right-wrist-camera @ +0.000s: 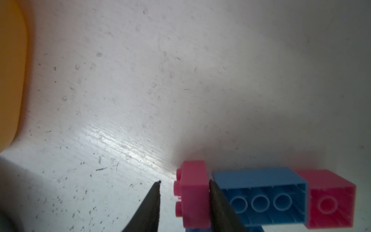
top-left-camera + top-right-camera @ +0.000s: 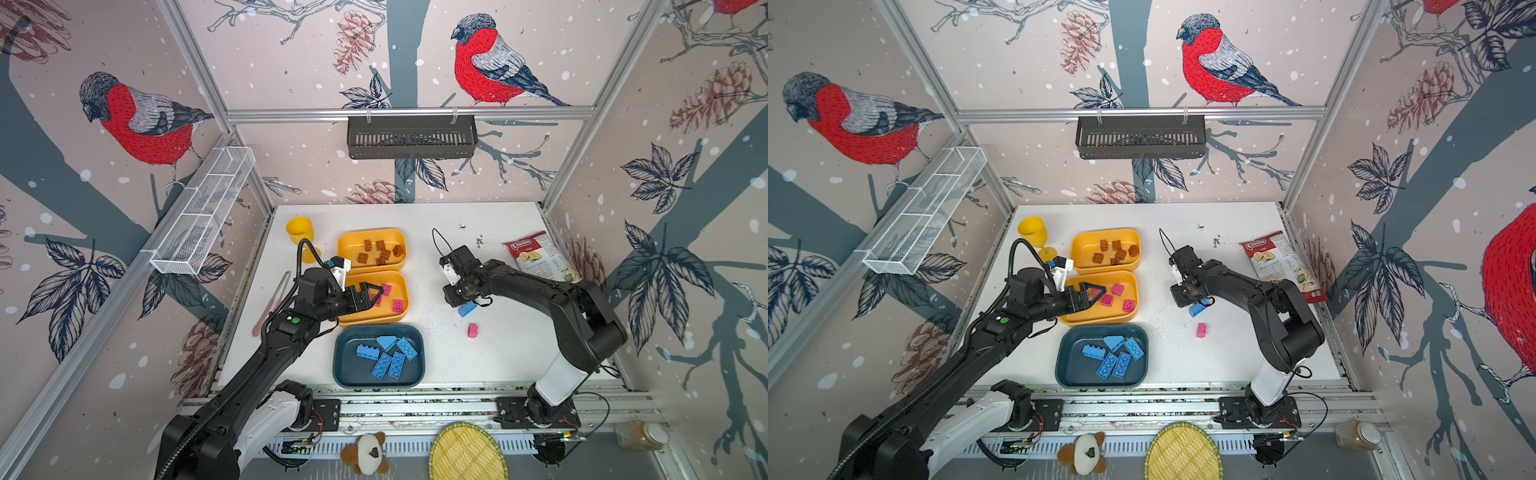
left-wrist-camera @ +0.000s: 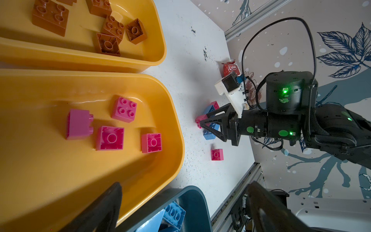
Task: Sort the legos into containers by color
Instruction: Pick up the lego from the center of the table.
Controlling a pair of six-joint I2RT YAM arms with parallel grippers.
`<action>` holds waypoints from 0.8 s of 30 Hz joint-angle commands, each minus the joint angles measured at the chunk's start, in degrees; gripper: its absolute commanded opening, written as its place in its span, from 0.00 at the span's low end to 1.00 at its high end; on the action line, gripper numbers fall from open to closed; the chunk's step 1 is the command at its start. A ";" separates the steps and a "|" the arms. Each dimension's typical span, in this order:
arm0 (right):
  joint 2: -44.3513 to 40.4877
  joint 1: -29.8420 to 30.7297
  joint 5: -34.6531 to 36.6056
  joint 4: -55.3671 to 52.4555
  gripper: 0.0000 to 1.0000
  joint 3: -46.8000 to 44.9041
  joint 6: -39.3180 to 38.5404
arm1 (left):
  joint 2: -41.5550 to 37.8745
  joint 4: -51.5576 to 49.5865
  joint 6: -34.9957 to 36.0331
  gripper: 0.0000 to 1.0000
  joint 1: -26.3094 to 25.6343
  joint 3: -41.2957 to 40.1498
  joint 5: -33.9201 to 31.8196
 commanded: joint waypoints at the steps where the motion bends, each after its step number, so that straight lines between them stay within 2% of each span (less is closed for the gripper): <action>1: 0.74 0.86 1.12 -0.87 0.41 0.64 -0.55 | 0.44 1.34 0.99 0.97 0.08 0.58 1.08; 11: 3.67 2.35 5.62 -2.13 0.33 2.29 0.07 | 0.45 0.87 1.35 0.97 0.19 0.26 0.90; 16: 4.81 2.40 4.85 -2.45 0.24 2.92 0.23 | -0.14 0.37 1.46 0.97 0.30 0.12 0.66; 21: 2.60 2.56 2.31 -3.52 0.15 4.13 0.07 | -0.43 -0.70 2.21 0.97 0.51 0.71 0.38; 24: -0.98 3.36 -4.10 -3.09 0.15 6.13 -0.54 | -0.74 -2.21 3.25 0.97 1.47 1.57 -0.22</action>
